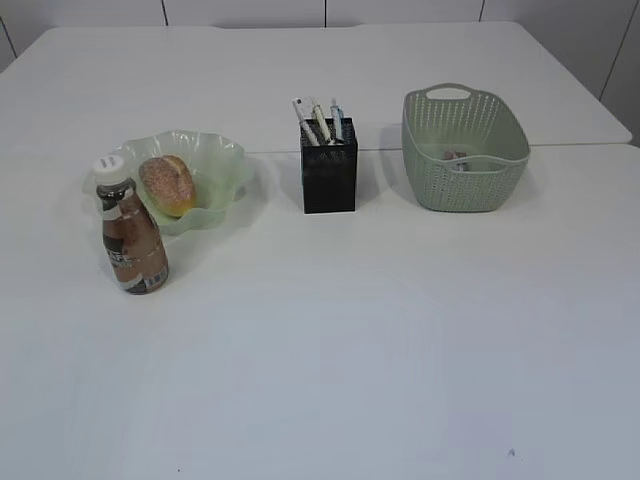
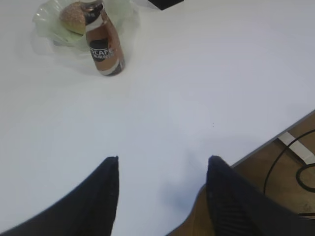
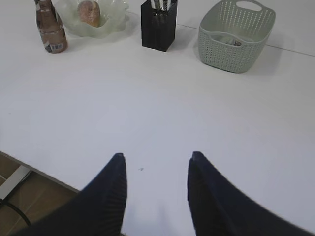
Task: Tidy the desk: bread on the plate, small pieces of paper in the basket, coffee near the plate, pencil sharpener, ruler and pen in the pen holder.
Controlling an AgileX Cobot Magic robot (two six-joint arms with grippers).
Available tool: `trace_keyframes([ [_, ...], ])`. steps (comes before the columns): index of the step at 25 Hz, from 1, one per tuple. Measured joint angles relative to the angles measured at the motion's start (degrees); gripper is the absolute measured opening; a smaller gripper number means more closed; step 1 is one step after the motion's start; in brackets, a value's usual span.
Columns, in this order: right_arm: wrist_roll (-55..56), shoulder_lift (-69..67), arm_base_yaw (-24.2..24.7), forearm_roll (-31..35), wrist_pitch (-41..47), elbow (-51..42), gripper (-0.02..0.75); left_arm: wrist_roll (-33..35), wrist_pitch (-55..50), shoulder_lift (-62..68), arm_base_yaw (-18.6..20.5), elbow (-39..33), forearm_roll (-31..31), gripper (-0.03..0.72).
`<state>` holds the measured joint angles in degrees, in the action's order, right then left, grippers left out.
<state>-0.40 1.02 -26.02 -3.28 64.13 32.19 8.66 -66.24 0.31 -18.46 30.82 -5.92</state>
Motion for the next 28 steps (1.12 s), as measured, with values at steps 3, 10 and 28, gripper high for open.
trace_keyframes([
  [3, 0.0, 0.0, 0.0, 0.0, 0.2, 0.0, 0.335, 0.1, 1.3, 0.0, 0.0, -1.4, 0.0, 0.401],
  [10, -0.1, 0.0, 0.0, 0.4, 1.4, -3.7, 0.335, 0.2, 1.6, 0.0, 0.0, -1.5, 0.0, 0.401],
  [28, -0.1, 0.0, 0.7, 0.4, 1.4, -3.9, 0.334, 0.2, 1.8, 0.0, 4.7, -1.5, 0.0, 0.4],
])
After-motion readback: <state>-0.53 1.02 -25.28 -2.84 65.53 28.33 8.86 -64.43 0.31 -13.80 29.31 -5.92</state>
